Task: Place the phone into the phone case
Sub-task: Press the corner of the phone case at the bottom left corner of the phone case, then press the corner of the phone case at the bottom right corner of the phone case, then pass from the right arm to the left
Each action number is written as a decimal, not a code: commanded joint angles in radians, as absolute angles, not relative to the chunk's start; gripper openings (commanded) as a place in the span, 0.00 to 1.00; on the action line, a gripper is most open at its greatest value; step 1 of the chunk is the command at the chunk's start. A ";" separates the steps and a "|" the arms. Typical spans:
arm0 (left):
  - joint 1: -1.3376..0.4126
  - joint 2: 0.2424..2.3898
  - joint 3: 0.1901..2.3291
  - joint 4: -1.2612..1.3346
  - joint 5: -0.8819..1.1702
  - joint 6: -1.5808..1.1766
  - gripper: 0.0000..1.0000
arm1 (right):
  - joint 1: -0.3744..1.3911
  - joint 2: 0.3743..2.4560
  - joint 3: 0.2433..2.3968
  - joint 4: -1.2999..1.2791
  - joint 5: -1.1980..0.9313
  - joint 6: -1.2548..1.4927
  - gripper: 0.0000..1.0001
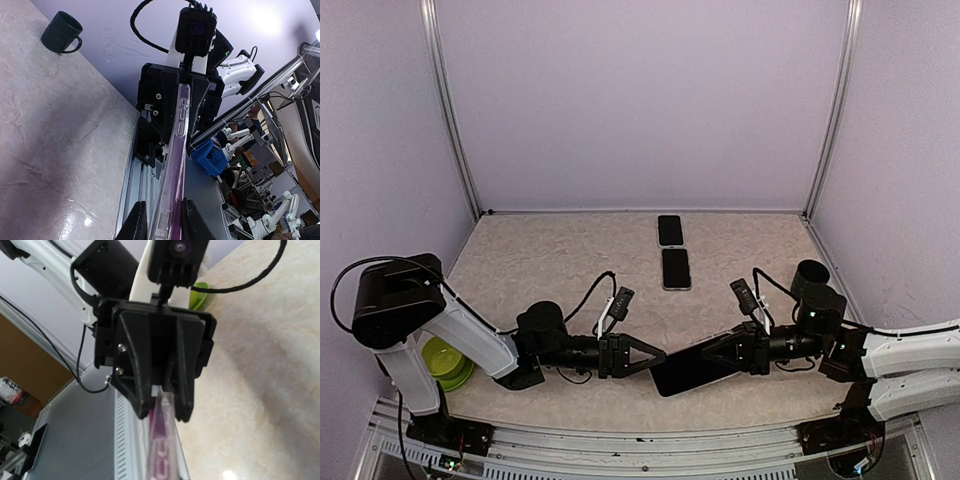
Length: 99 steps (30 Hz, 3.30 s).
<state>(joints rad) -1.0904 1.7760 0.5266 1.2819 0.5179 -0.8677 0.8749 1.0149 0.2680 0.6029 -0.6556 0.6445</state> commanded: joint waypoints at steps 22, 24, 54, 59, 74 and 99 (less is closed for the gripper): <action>-1.106 1.635 0.509 1.047 0.177 -0.849 0.59 | 0.882 0.896 0.329 0.494 -0.398 0.650 0.00; -1.097 1.641 0.496 1.087 0.206 -0.861 0.62 | 0.882 0.878 0.327 0.498 -0.404 0.652 0.00; -1.129 1.788 0.573 1.285 0.410 -0.903 0.36 | 0.883 0.929 0.283 0.695 -0.465 0.727 0.00; -1.129 1.802 0.583 1.289 0.419 -0.914 0.11 | 0.883 0.930 0.281 0.693 -0.460 0.711 0.00; -1.095 1.678 0.522 1.140 0.362 -0.804 0.59 | 0.882 0.889 0.381 0.444 -0.469 0.611 0.00; -1.122 1.542 0.739 0.528 0.468 -0.323 0.69 | 0.895 1.039 0.418 0.504 -0.752 0.600 0.00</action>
